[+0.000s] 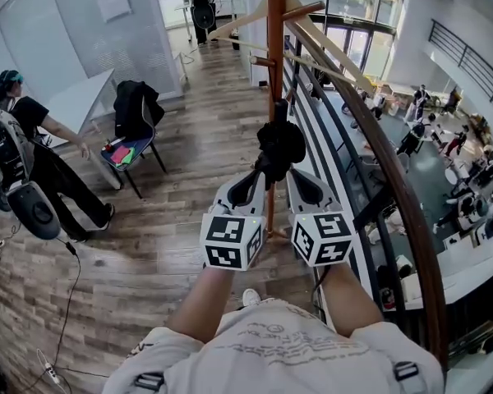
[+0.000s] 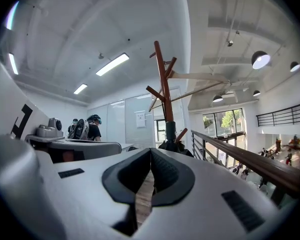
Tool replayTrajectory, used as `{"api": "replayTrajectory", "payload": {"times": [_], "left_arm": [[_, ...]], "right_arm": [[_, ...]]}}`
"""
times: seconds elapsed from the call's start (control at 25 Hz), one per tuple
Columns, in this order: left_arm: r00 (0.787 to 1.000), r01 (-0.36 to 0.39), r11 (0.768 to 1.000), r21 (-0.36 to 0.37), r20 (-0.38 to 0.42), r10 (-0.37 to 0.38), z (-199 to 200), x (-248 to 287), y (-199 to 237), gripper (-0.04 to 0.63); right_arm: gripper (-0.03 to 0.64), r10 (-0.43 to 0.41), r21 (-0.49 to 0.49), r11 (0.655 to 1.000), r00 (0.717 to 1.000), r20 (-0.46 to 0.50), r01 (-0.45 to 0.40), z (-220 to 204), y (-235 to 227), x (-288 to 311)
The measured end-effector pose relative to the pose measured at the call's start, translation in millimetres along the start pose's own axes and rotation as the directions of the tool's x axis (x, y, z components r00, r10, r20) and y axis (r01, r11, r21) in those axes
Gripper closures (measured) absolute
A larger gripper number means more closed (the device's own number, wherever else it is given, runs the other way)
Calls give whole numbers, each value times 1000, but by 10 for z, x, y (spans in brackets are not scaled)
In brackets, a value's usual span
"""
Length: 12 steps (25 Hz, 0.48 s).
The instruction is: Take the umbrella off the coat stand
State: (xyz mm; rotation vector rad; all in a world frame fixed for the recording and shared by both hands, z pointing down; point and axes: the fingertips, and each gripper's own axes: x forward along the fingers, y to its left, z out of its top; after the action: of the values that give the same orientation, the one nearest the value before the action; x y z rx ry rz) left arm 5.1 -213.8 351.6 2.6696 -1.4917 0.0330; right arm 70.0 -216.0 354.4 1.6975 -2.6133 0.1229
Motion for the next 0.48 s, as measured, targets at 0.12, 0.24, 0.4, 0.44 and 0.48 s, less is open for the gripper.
{"api": "replayTrajectory", "payload": {"times": [0.12, 0.24, 0.4, 0.44, 0.48], "left_arm": [[1000, 12, 1000, -2, 1, -12, 28, 157, 159, 577], [1000, 21, 1000, -2, 1, -21, 60, 311, 323, 577], [1000, 25, 1000, 1, 6, -25, 107, 440, 481, 577], [1000, 23, 1000, 1, 6, -23, 115, 474, 523, 577], [1000, 20, 1000, 2, 5, -20, 118, 503, 561, 577]], "right_arm": [[614, -18, -18, 1000, 1000, 17, 19, 78, -44, 224], [612, -54, -49, 997, 998, 46, 56, 181, -126, 447], [543, -69, -40, 997, 996, 54, 71, 273, -254, 712], [532, -68, -39, 997, 996, 51, 70, 289, -287, 787], [528, -69, -43, 997, 997, 46, 71, 299, -322, 859]]}}
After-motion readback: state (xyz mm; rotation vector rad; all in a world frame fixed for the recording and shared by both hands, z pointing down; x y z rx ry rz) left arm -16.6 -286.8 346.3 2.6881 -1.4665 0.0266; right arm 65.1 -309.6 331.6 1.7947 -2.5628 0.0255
